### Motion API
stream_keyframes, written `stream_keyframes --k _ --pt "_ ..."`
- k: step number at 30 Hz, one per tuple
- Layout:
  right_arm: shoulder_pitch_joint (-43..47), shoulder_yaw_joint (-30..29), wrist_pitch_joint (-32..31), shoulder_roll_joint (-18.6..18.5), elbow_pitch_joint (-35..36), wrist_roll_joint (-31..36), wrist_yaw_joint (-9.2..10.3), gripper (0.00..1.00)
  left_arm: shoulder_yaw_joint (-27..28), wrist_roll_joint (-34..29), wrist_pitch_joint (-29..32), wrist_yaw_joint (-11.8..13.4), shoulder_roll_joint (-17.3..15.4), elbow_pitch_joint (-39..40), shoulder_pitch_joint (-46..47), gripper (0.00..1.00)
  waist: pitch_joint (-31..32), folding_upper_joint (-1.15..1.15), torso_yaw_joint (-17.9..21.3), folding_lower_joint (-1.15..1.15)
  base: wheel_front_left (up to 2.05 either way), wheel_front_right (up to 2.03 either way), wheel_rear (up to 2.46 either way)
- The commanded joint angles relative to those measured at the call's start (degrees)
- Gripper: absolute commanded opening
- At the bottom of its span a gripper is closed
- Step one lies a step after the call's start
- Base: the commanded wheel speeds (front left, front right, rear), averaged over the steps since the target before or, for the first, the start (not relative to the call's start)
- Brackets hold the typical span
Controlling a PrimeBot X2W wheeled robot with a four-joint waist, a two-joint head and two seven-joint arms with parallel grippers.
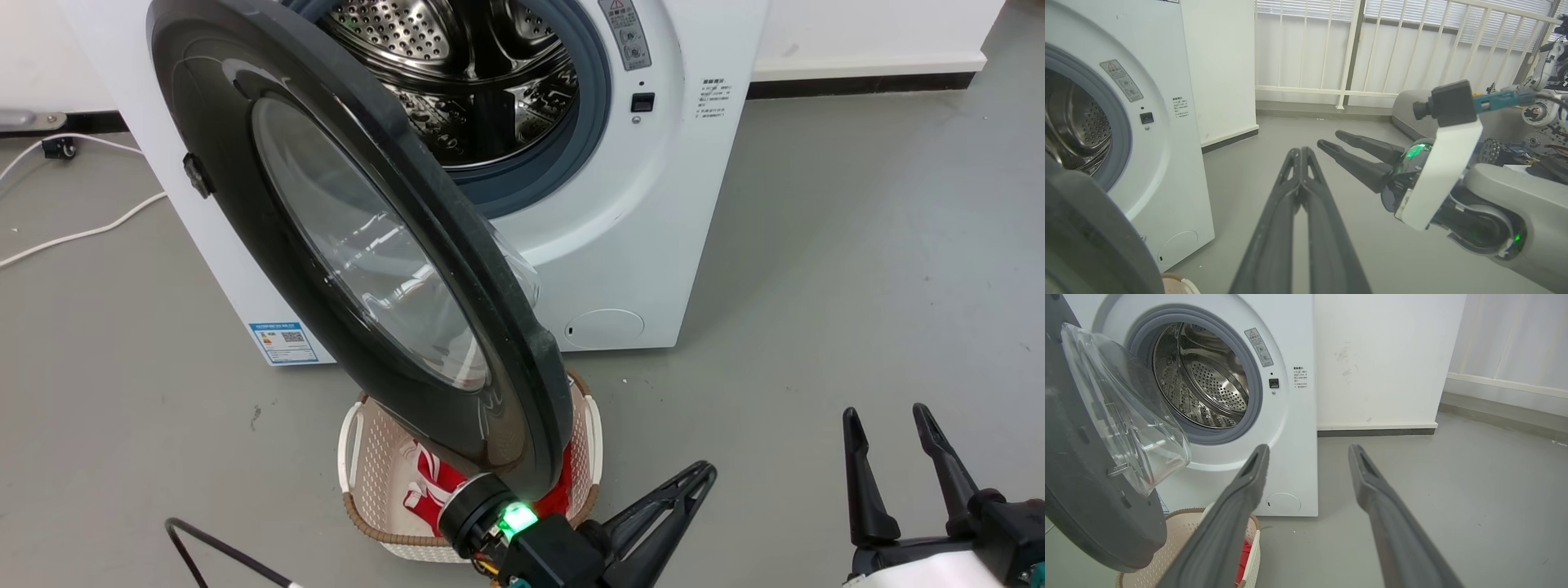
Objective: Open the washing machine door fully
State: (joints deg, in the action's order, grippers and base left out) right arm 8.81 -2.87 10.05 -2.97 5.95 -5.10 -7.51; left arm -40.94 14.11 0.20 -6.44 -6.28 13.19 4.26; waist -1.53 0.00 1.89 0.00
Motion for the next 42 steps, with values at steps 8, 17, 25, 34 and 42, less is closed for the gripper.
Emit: stream_keyframes --k 8,17,25,34,42 --pt "-2.1 0.8 0.6 0.2 -1.1 -0.6 0.04 1.00 3.7 -0.8 -2.7 3.3 0.6 -7.0 3.0 0.00 -1.0 0.00 0.6 0.00 0.00 0.00 0.00" --pt "-2.6 1.4 1.2 0.2 -2.7 -1.0 0.04 1.00 7.0 0.3 -5.0 5.8 1.5 -13.4 6.8 0.00 -1.3 0.00 1.4 0.00 0.00 0.00 0.00" --pt "-3.1 1.9 1.6 0.2 -3.9 -0.8 0.04 1.00 8.0 1.5 -6.2 7.6 2.4 -18.4 9.7 0.00 -1.6 0.00 1.9 0.00 0.00 0.00 0.00" --pt "-3.4 2.0 2.0 0.2 -5.0 -1.3 0.04 1.00 8.8 2.4 -6.9 9.6 2.5 -22.6 10.8 0.00 -1.5 0.00 1.7 0.00 0.00 0.00 0.00" --pt "-3.5 2.2 2.1 0.2 -5.3 -1.4 0.04 1.00 9.4 2.7 -7.5 10.4 0.7 -22.1 9.2 0.00 -1.1 0.00 0.9 0.00 0.00 0.00 0.00"
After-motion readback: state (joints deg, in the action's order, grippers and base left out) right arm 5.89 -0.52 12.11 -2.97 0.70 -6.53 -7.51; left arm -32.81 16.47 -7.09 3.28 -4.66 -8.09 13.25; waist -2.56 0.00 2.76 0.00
